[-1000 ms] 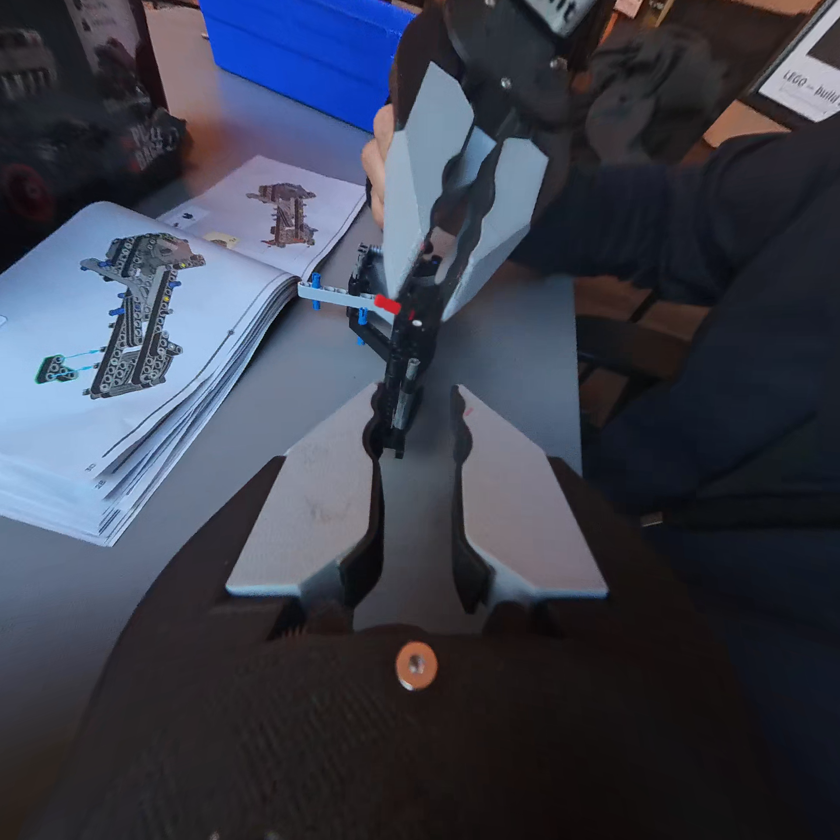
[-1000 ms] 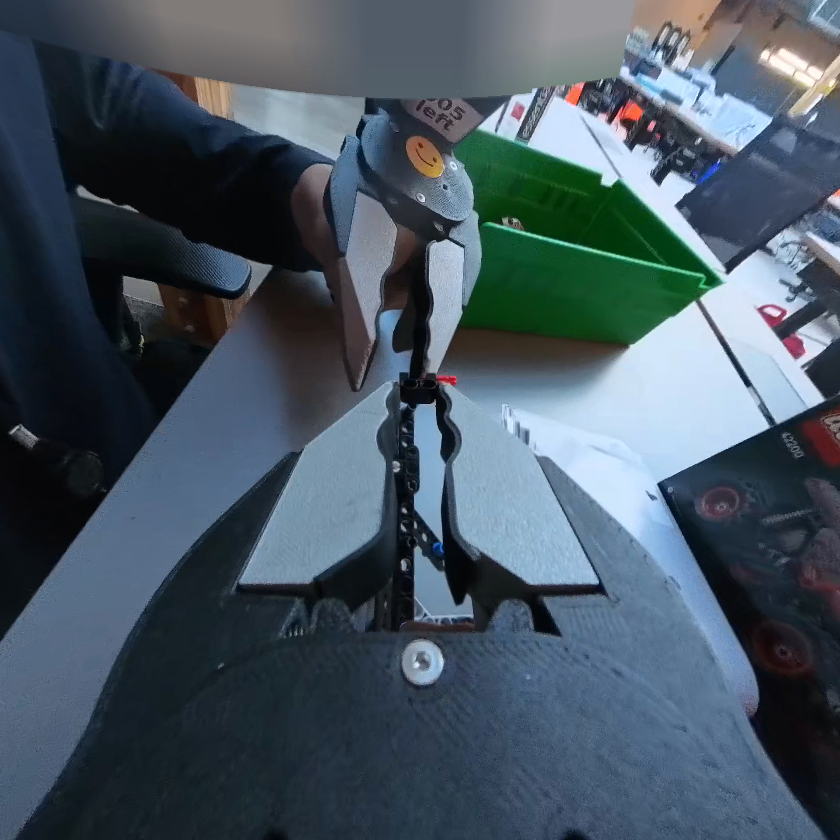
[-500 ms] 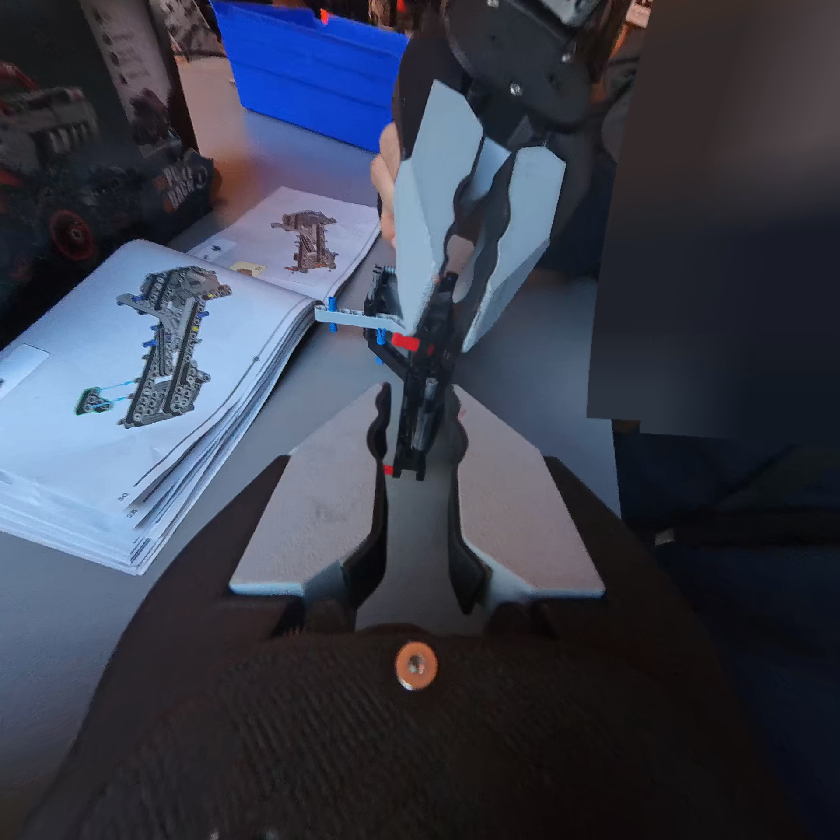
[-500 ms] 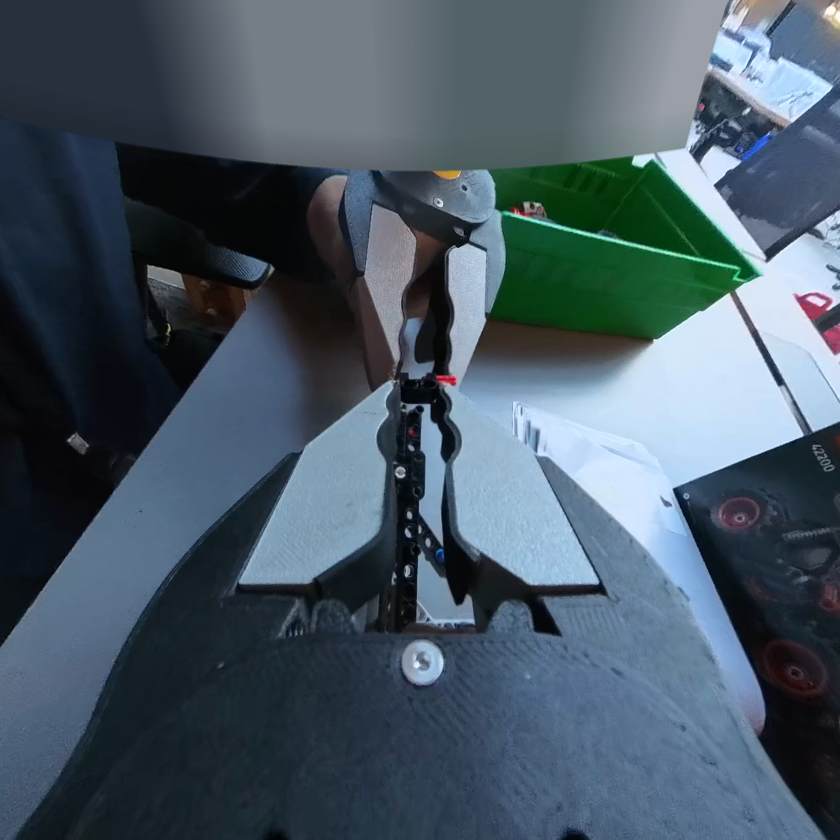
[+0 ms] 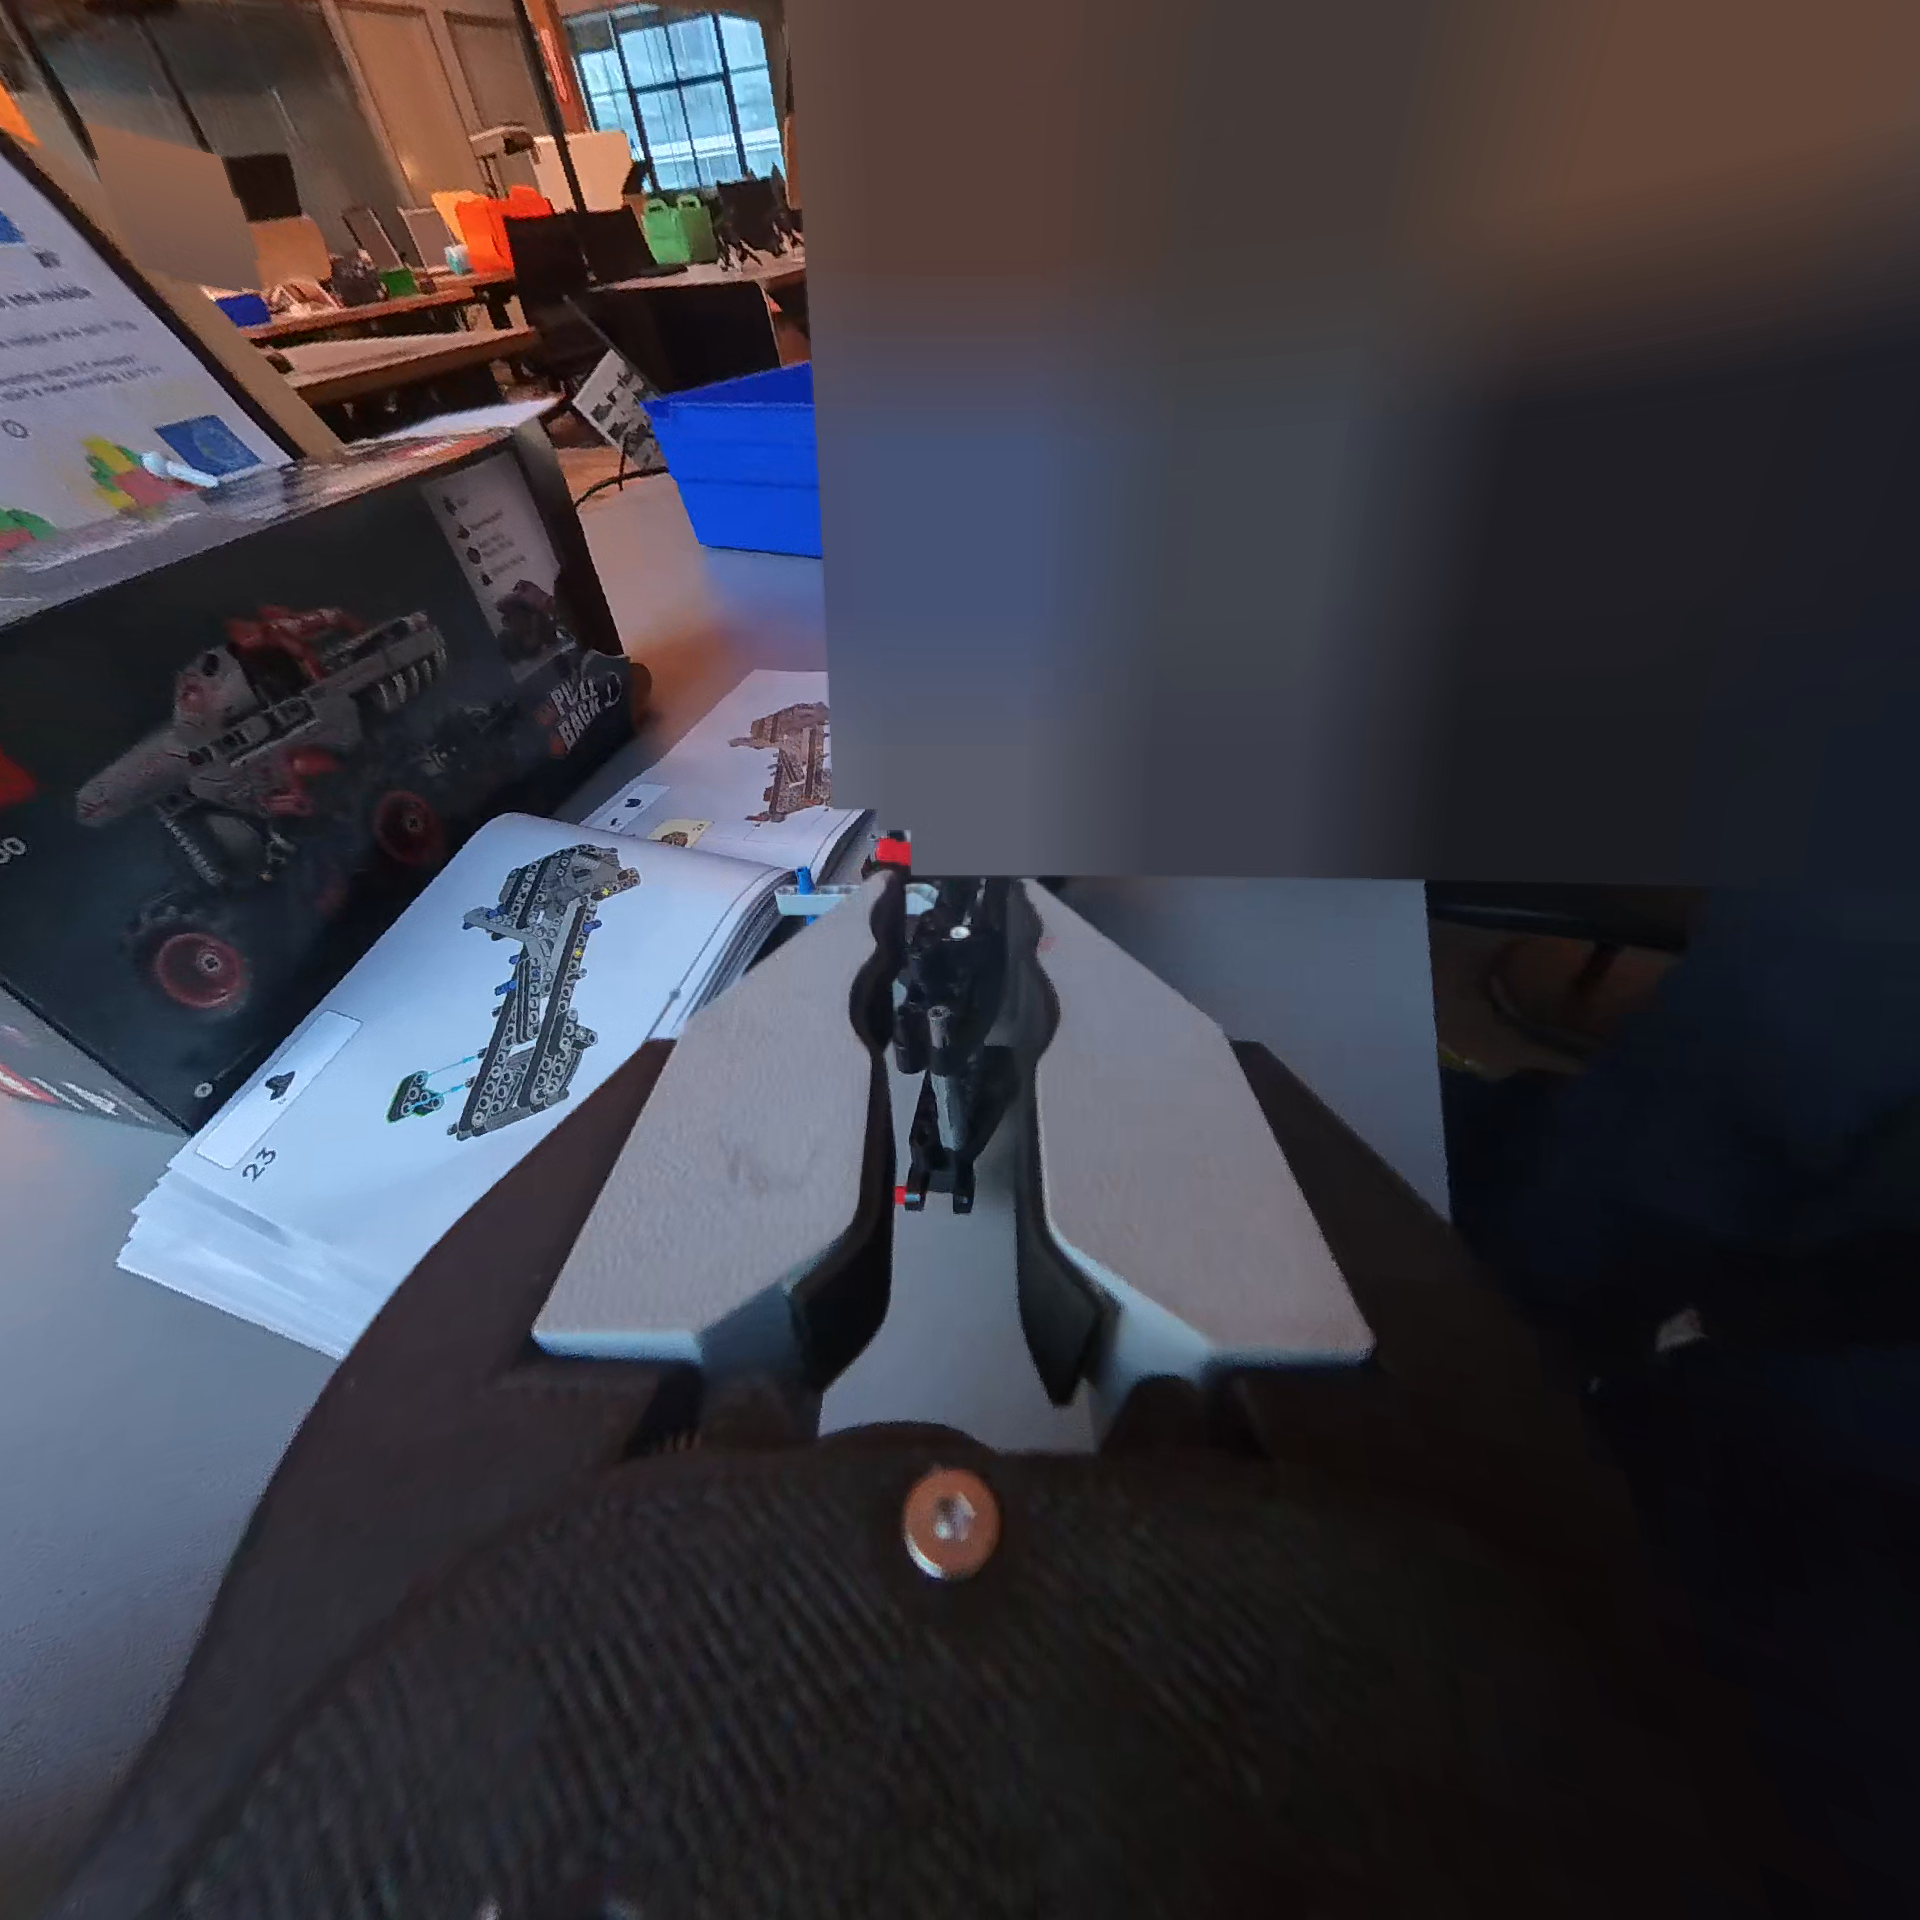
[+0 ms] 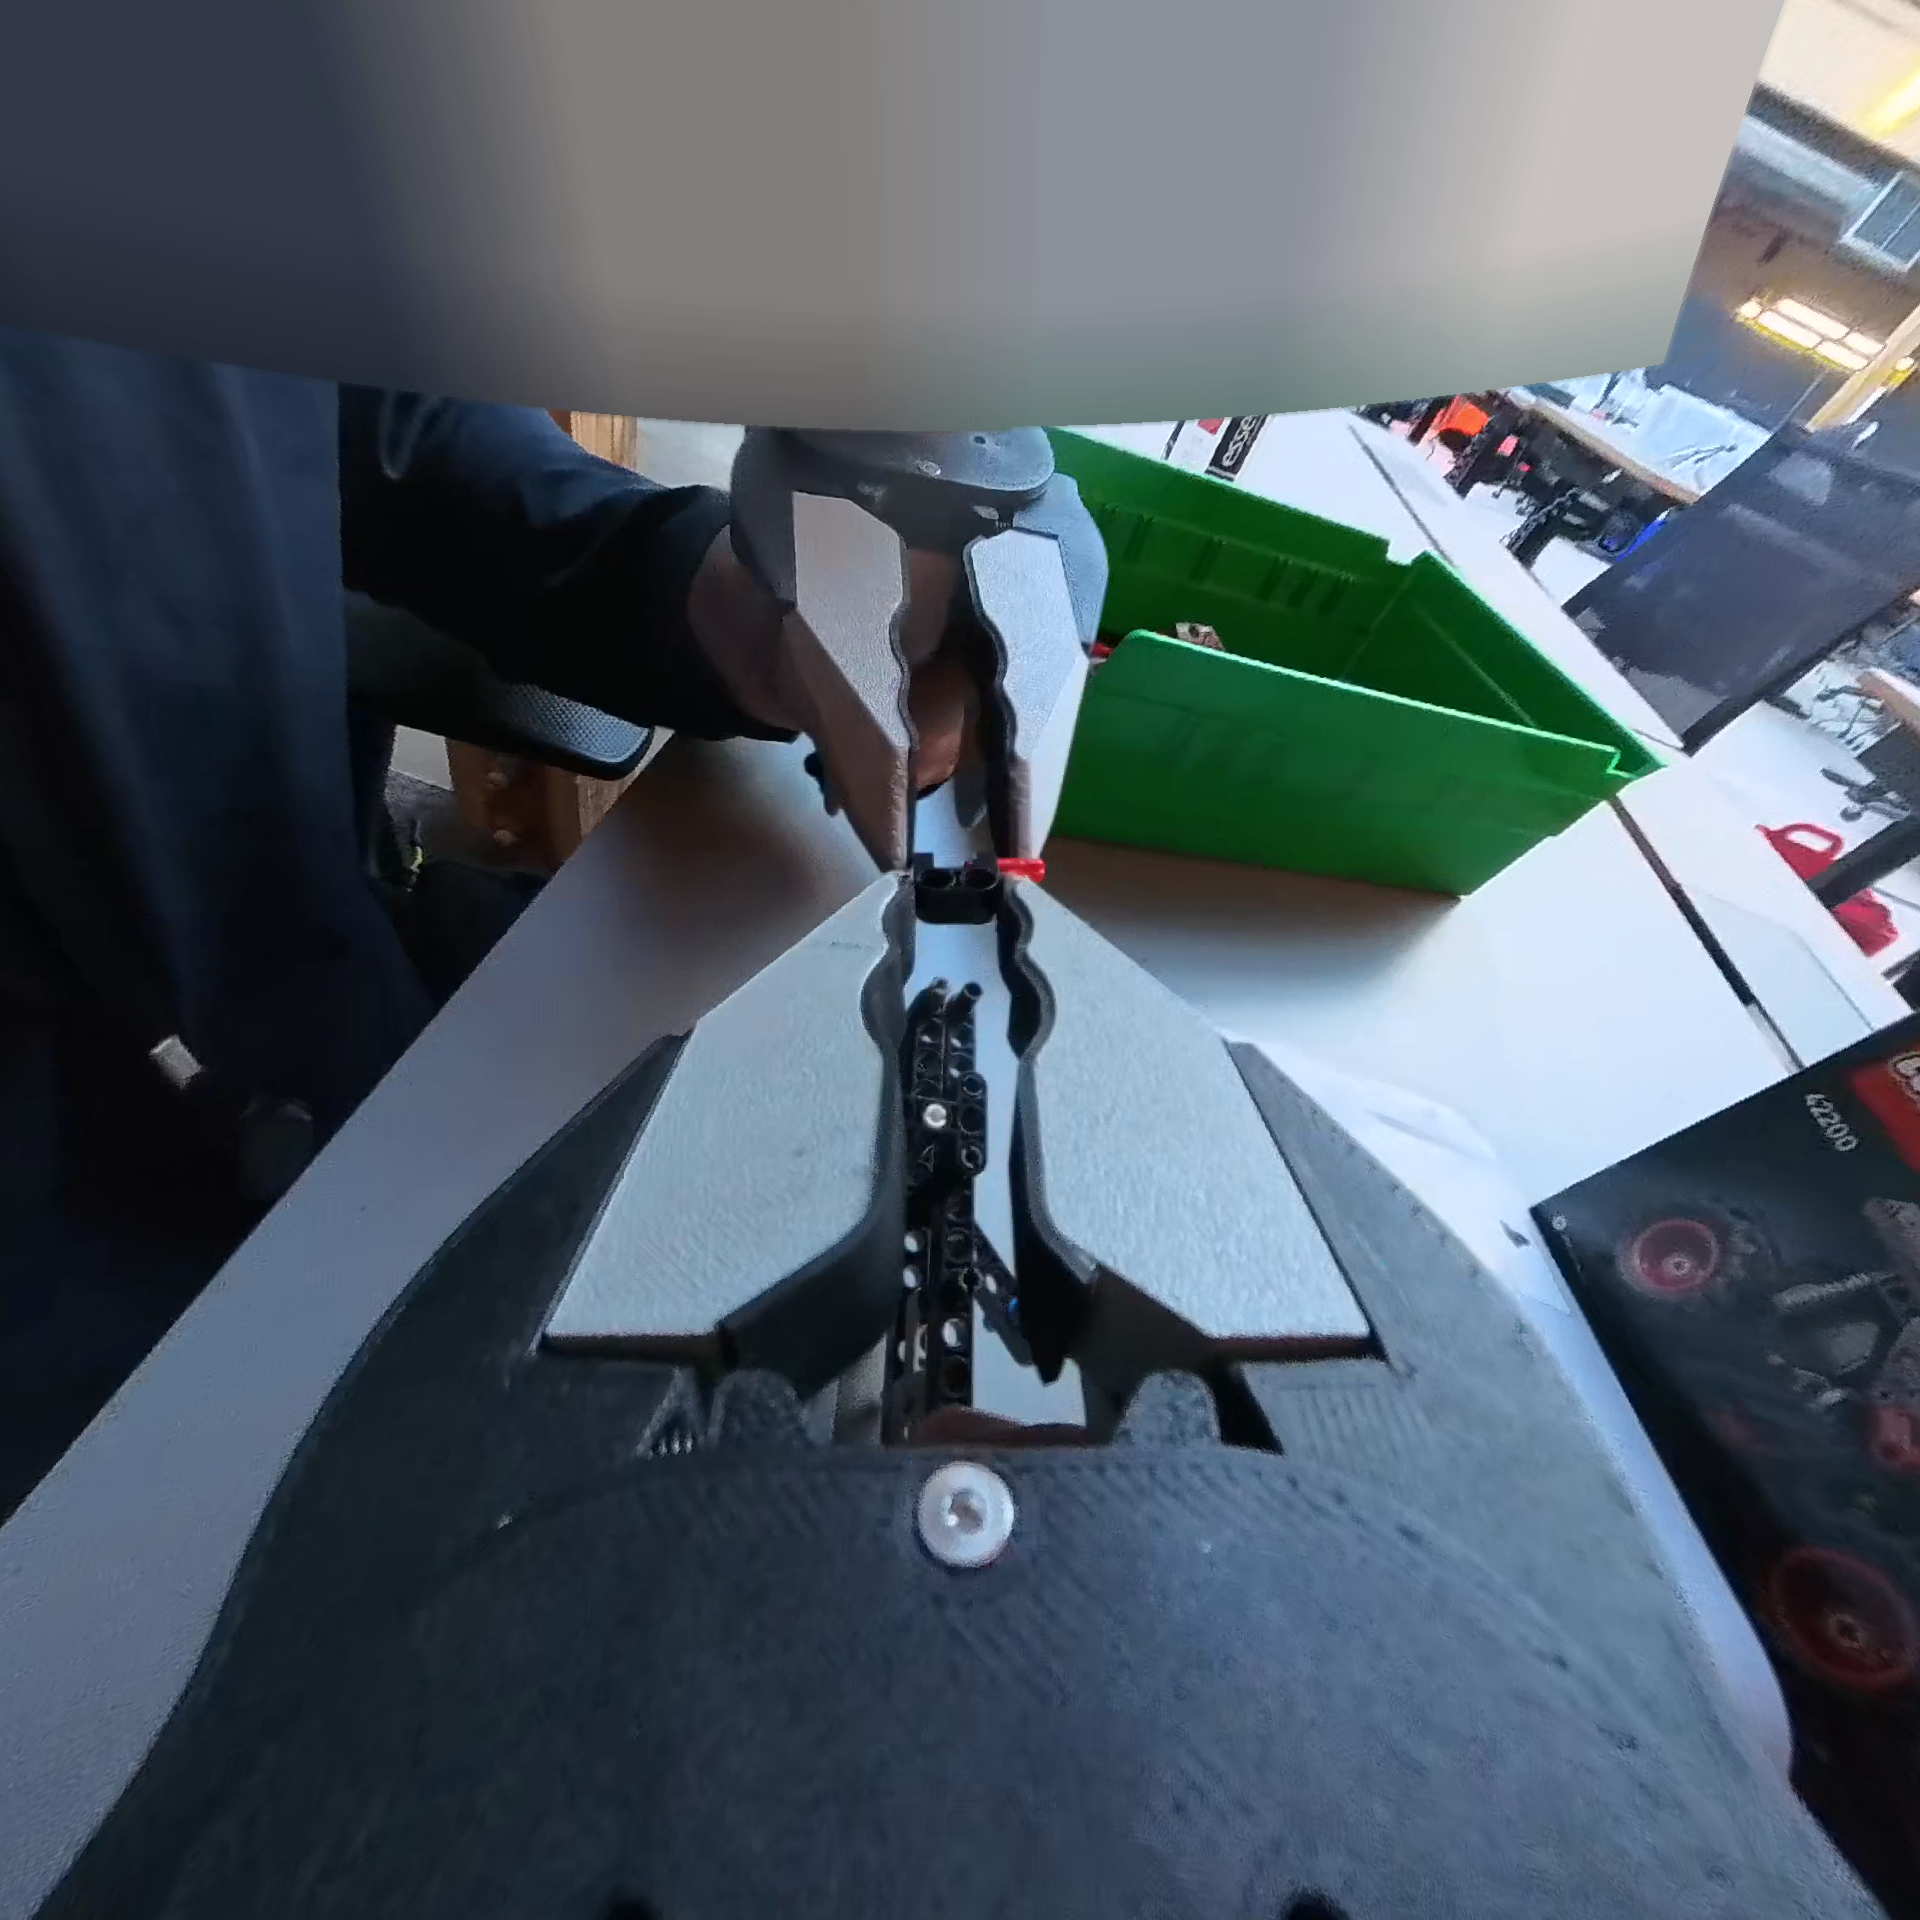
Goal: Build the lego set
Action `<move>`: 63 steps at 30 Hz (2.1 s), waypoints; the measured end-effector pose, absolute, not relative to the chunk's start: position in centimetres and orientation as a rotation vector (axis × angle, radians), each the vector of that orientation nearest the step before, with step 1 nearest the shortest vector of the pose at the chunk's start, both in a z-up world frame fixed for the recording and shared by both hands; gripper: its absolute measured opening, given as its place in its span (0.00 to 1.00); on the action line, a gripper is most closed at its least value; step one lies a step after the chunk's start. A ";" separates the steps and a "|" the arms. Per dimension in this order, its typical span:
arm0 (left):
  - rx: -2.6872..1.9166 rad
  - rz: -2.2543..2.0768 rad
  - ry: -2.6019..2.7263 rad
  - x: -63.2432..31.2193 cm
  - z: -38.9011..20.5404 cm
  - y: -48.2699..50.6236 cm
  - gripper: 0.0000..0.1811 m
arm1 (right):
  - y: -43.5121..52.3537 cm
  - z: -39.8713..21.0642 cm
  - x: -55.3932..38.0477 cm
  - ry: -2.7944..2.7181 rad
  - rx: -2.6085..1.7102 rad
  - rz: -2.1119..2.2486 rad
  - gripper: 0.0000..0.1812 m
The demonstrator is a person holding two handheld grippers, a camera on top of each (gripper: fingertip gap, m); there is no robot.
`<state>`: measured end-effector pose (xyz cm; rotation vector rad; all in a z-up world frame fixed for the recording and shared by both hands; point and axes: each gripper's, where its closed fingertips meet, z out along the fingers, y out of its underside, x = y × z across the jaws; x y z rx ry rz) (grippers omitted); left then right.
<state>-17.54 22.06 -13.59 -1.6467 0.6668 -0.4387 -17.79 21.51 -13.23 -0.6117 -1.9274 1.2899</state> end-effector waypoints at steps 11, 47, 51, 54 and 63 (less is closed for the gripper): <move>-1.607 -0.320 0.756 -16.9 -13.0 21.4 0.13 | 20.4 -12.8 -17.2 -1.922 -0.548 1.311 0.07; -1.716 -0.287 0.877 -18.4 -15.1 22.6 0.12 | 21.7 -15.2 -18.6 -2.073 -0.583 0.935 0.08; -1.716 -0.287 0.876 -18.4 -15.1 22.6 0.12 | 21.7 -15.1 -18.6 -2.082 -0.596 0.926 0.07; -1.720 -0.262 0.882 -18.6 -15.2 22.7 0.12 | 21.8 -15.1 -18.8 -2.084 -0.601 0.899 0.07; -1.714 -0.312 0.873 -18.6 -15.2 22.6 0.12 | 21.7 -15.2 -18.8 -2.098 -0.584 0.848 0.07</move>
